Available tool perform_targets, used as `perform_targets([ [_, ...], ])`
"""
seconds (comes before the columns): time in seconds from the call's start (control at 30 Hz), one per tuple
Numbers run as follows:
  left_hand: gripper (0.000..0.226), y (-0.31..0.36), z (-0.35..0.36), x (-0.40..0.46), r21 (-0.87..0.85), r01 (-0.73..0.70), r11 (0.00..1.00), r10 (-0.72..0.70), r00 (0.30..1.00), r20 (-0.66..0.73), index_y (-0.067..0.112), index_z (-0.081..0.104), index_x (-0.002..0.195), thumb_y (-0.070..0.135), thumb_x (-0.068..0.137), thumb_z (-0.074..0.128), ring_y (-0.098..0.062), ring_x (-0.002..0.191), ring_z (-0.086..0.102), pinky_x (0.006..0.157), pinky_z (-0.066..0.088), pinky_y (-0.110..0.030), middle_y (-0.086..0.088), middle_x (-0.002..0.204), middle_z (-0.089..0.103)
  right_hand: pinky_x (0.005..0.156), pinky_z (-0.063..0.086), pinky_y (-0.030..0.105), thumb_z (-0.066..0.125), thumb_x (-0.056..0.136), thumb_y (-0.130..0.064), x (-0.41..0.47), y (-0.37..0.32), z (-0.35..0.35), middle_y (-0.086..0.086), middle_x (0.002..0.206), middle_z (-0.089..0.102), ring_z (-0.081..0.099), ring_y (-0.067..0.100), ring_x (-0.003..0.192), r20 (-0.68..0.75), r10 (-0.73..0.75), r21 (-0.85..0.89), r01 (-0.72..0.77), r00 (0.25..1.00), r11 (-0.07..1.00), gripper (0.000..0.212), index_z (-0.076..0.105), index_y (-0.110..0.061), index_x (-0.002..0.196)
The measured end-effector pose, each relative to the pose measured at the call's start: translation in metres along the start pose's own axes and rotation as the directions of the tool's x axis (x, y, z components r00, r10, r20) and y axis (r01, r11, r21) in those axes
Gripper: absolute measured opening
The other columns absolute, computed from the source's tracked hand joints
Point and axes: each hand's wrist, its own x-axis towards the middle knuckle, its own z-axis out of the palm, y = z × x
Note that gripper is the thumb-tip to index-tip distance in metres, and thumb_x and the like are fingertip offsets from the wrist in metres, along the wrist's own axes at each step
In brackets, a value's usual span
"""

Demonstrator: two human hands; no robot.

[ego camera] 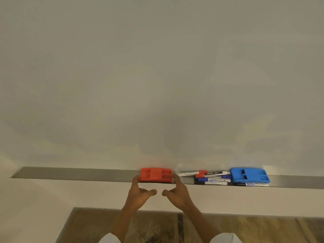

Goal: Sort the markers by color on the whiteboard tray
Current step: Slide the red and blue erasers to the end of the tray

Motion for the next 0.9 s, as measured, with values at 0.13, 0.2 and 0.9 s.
perform_targets([
  [0.13,0.088,0.013,0.009,-0.011,0.056,-0.075,0.996,0.086,0.969,-0.232,0.016,0.039,0.135,0.033,0.064,0.088,-0.022,0.091,0.059,0.068,0.050,-0.023,-0.005,0.128,0.050,0.052,0.044,0.007,0.074,0.078,-0.017,-0.018,0.017,-0.022,0.001,0.117,0.064,0.064,0.008,0.063,-0.192,0.092,0.091,-0.076,0.977,0.993,0.065,0.042,-0.019,0.135],
  [0.2,0.068,0.026,0.021,-0.019,0.071,-0.164,0.984,0.178,0.923,-0.340,0.016,0.051,0.120,0.029,0.064,0.088,-0.026,0.089,0.060,0.074,0.053,-0.032,-0.005,0.121,0.053,0.053,0.046,0.009,0.072,0.079,-0.011,-0.032,0.029,-0.044,0.003,0.104,0.068,0.062,0.009,0.061,-0.324,0.139,0.160,-0.091,0.936,0.983,0.053,0.050,-0.015,0.127],
  [0.9,0.073,0.152,0.290,-0.057,0.060,-0.113,0.992,0.085,0.933,0.349,0.025,0.050,0.121,0.048,0.060,0.084,-0.010,0.110,0.048,0.091,0.039,-0.022,0.008,0.125,0.051,0.101,0.040,0.048,0.072,0.080,-0.019,-0.025,0.129,-0.286,0.022,0.135,0.050,0.039,0.038,0.130,-0.586,0.277,0.068,-0.294,0.762,0.953,0.068,0.039,-0.002,0.137],
])
